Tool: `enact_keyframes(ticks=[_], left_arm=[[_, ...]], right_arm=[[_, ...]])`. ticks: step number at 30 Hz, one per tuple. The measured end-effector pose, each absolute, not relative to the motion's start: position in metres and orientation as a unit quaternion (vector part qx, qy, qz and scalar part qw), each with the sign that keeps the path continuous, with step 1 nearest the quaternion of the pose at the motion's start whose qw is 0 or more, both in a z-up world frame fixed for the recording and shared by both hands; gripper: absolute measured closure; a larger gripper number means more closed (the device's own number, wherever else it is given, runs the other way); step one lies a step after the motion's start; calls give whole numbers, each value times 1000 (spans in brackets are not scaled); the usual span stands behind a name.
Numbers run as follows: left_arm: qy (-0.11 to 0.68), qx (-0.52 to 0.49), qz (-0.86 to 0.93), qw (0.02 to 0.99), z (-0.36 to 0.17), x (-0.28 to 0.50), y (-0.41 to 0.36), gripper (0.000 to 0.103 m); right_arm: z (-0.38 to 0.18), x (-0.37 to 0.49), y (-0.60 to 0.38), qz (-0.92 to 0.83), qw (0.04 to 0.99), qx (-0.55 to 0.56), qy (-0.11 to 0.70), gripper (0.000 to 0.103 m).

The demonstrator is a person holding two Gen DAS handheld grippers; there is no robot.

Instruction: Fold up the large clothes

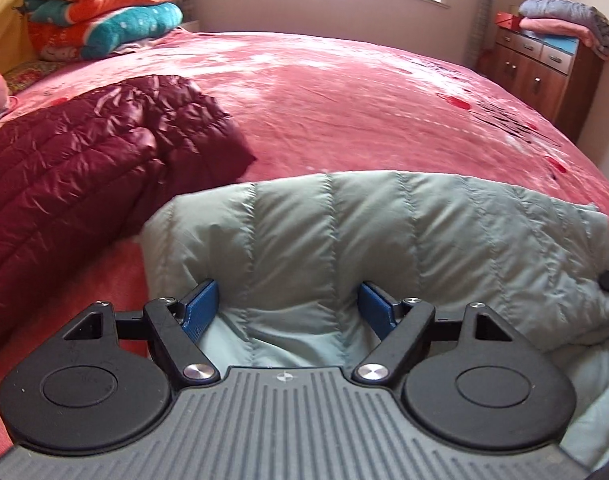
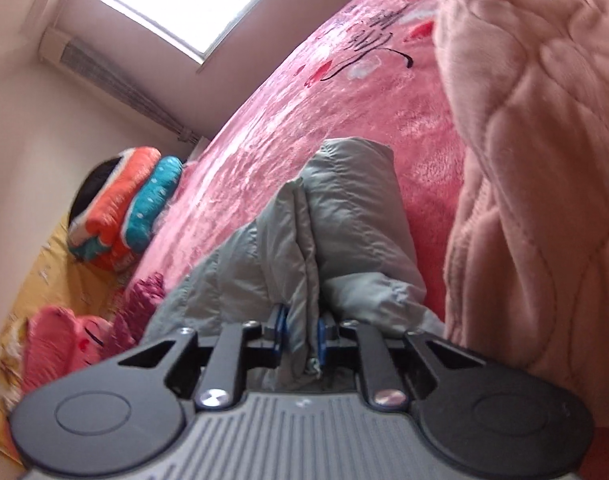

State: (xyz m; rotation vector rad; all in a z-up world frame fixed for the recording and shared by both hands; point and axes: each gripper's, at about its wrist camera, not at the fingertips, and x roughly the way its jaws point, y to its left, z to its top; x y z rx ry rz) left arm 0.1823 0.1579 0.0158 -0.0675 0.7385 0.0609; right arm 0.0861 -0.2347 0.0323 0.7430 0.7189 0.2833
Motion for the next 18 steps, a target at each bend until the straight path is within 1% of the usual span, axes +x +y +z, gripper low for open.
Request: enact_keyframes(ticks=[4, 5, 7, 9, 14, 18], left_arm=[[362, -22, 50, 931, 12, 186, 167, 5], [362, -23, 52, 931, 12, 184, 168, 6], [356, -27, 52, 933, 18, 179, 167, 9], [340, -21, 52, 939, 28, 163, 171, 9], [297, -19, 19, 955, 56, 150, 147, 8], [296, -17, -20, 955, 58, 166, 111, 8]], right_arm=[[37, 84, -223, 128, 881, 303, 340, 84], [38, 85, -223, 126, 884, 295, 339, 81], [41, 83, -223, 121, 891, 287, 331, 76], [46, 87, -223, 121, 896, 286, 316, 66], [65, 84, -216, 124, 925, 245, 262, 52], [67, 84, -197, 156, 930, 223, 245, 51]])
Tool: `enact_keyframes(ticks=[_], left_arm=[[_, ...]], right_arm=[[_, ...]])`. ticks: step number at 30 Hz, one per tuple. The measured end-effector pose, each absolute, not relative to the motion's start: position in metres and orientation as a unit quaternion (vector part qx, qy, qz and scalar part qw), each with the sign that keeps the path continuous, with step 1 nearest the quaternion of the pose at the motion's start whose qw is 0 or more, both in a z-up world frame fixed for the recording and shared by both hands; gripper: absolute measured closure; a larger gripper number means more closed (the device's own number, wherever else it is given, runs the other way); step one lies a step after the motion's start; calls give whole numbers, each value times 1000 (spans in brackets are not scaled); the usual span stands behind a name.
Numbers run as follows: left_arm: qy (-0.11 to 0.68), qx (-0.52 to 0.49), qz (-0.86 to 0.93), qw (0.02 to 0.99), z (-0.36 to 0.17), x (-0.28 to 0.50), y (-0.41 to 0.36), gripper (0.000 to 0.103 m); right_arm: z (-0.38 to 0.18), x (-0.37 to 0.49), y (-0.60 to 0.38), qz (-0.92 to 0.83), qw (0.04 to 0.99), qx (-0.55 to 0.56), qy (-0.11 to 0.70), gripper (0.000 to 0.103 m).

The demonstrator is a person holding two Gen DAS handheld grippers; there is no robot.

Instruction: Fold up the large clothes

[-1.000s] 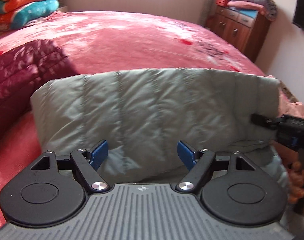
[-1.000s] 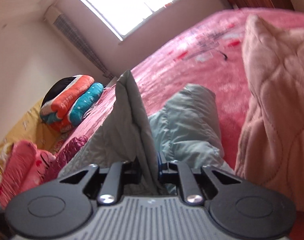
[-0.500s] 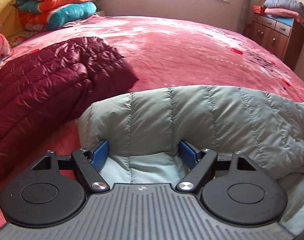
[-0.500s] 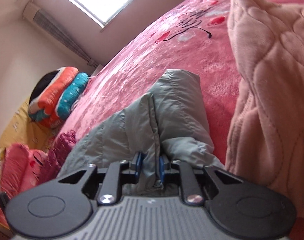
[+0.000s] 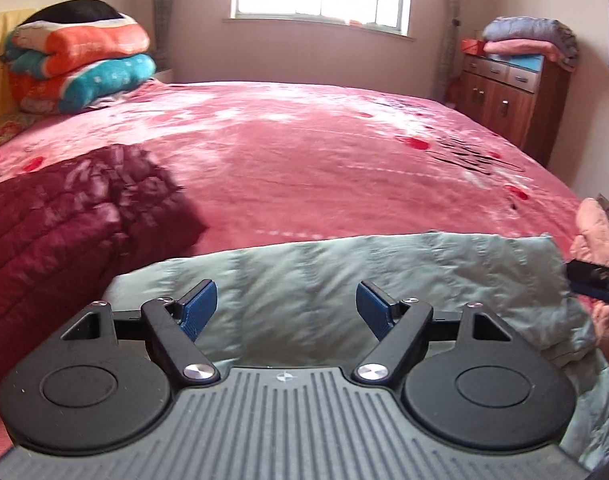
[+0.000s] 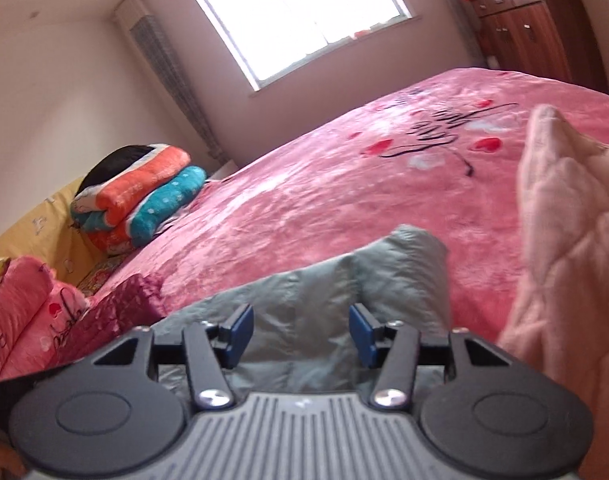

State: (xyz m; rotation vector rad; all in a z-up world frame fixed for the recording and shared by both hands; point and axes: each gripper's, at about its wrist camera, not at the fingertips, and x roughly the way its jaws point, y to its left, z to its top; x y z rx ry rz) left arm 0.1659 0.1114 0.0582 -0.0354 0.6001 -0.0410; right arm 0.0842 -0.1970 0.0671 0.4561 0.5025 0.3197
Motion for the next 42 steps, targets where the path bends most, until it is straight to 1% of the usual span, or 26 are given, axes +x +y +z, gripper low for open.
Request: enact_keyframes(ticks=[7, 12, 19, 27, 38, 41, 42], left_arm=[[310, -6, -27, 950, 35, 193, 74, 10], [314, 1, -18, 949, 18, 202, 69, 9], [317, 4, -10, 948, 5, 200, 69, 7], [305, 3, -7, 952, -8, 203, 67, 6], [294, 0, -1, 956, -7, 189, 63, 5], [295, -11, 2, 955, -1, 185, 65, 6], [294, -16, 3, 956, 2, 183, 66, 6]], right_arm=[[56, 105, -166, 174, 928, 177, 277, 51], [41, 120, -159, 161, 921, 155, 318, 51], [27, 125, -147, 153, 919, 116, 345, 51], [19, 129, -139, 150, 922, 88, 347, 51], [18, 125, -136, 147, 927, 76, 337, 51], [20, 122, -137, 147, 928, 78, 332, 48], [21, 121, -137, 148, 928, 80, 331, 44]])
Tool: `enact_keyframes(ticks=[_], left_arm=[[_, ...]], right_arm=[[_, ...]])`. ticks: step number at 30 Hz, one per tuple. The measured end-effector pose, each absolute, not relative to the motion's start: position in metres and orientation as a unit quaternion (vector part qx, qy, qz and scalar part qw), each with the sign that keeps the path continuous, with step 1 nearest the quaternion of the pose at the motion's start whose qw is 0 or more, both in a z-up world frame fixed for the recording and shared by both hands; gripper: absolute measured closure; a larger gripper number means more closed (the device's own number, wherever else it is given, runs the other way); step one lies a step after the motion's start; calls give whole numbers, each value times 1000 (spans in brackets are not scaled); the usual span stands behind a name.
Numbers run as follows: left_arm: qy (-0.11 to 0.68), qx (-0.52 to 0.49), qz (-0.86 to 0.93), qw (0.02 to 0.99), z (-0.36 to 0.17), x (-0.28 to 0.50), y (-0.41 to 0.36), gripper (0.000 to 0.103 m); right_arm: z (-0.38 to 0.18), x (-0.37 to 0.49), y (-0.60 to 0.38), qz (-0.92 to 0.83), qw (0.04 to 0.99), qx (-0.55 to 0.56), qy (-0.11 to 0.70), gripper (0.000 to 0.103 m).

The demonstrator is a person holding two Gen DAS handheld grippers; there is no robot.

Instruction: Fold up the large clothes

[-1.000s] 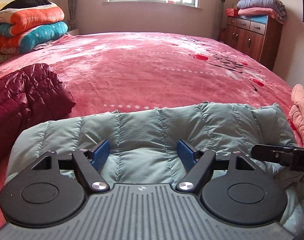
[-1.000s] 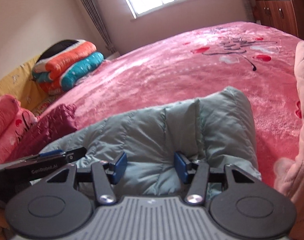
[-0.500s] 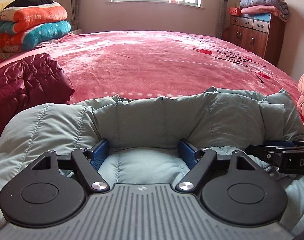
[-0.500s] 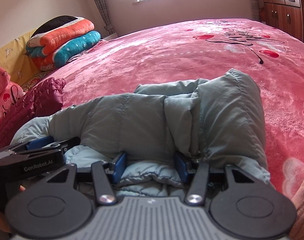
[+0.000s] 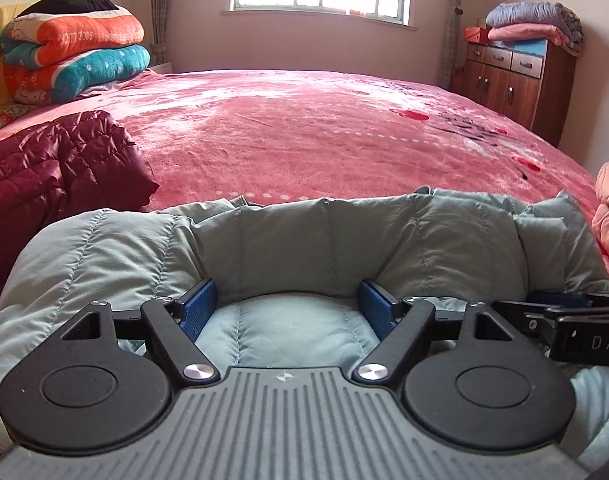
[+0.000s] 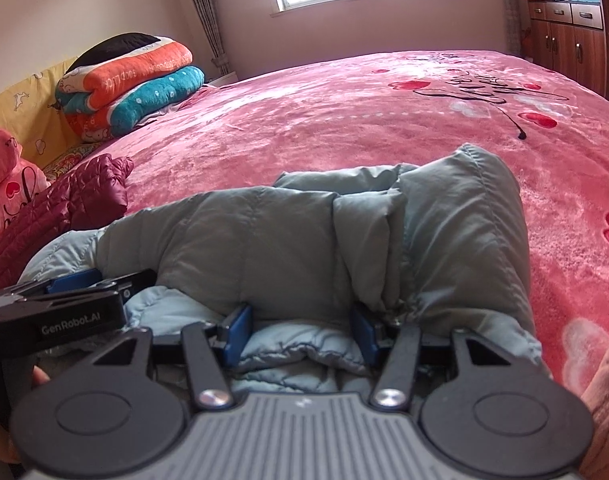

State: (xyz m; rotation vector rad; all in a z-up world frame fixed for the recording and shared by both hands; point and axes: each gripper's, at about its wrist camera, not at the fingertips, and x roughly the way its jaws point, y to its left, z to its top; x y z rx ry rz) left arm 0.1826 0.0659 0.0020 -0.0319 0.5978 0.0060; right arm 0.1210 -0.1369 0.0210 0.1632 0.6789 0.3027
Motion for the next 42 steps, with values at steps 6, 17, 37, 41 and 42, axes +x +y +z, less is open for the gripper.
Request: enact_keyframes(ticks=[6, 17, 37, 41, 42], left_arm=[[283, -34, 7, 958, 27, 156, 72, 5], [279, -56, 20, 958, 61, 85, 99, 4], [295, -68, 16, 953, 88, -59, 132, 2], [296, -69, 10, 953, 91, -75, 135, 2], [296, -68, 9, 953, 92, -80, 135, 2]], right_arm=[[32, 108, -136, 154, 931, 87, 320, 28], [53, 66, -129, 151, 938, 71, 304, 24], [81, -37, -129, 124, 947, 36, 293, 24], [84, -55, -131, 114, 949, 26, 291, 24], [85, -59, -131, 112, 950, 24, 291, 24]])
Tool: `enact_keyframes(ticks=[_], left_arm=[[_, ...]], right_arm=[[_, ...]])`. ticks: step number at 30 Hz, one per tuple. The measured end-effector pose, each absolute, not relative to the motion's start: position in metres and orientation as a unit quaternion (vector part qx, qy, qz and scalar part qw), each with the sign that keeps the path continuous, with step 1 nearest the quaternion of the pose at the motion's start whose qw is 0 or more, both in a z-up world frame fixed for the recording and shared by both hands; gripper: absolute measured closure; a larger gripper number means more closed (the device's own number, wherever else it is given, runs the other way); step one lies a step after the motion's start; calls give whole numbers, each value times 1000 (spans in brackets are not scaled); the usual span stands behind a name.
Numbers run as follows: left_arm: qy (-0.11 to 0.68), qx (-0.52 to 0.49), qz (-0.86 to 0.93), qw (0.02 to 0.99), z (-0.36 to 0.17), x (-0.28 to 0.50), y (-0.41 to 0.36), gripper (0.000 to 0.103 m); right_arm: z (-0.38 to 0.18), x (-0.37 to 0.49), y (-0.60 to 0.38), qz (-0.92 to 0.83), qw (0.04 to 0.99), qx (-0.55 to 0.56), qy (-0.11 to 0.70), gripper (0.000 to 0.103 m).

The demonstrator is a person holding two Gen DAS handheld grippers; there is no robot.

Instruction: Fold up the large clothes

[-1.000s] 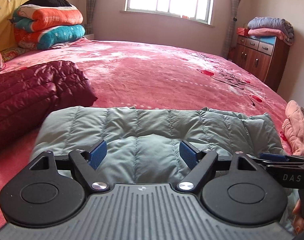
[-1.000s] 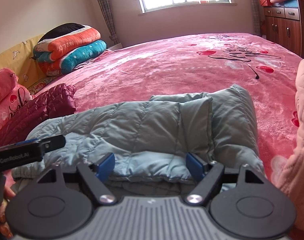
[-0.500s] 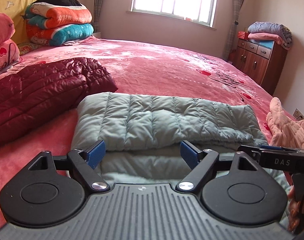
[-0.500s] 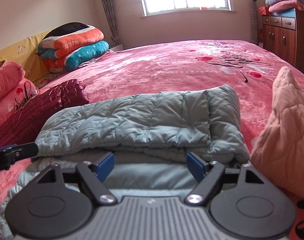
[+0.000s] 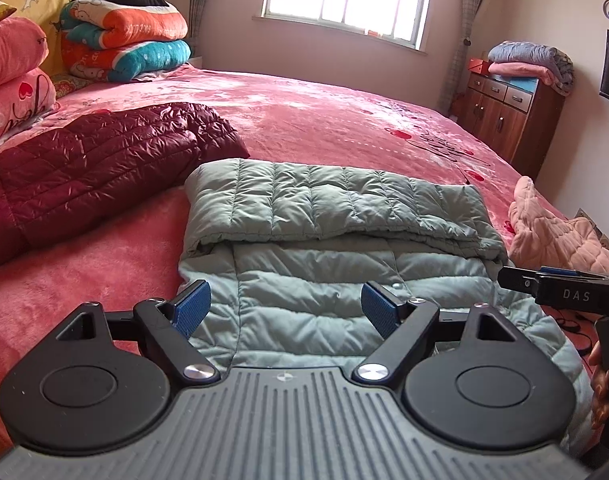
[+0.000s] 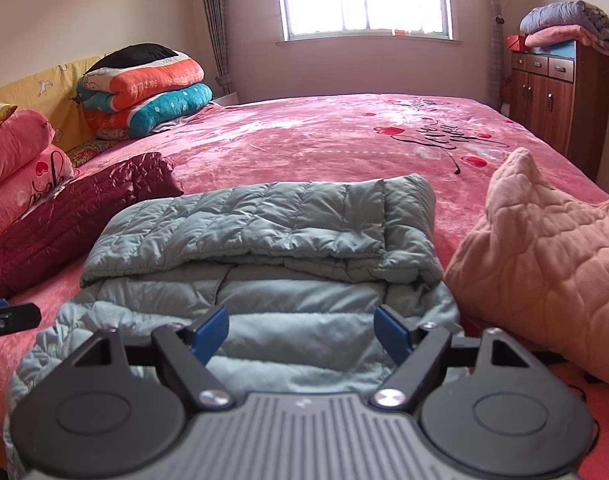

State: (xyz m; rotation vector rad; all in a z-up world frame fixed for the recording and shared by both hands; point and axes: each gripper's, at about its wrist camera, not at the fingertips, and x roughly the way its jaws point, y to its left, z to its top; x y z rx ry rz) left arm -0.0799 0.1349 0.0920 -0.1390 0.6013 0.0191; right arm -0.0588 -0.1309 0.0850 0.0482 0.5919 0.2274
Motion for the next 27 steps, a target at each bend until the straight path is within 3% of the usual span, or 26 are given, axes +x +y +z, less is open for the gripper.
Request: enact_keyframes(ticks=[27], left_arm=[[313, -96, 1, 945, 77, -151, 171, 1]], right_arm=[[90, -158, -175, 62, 955, -9, 291, 22]])
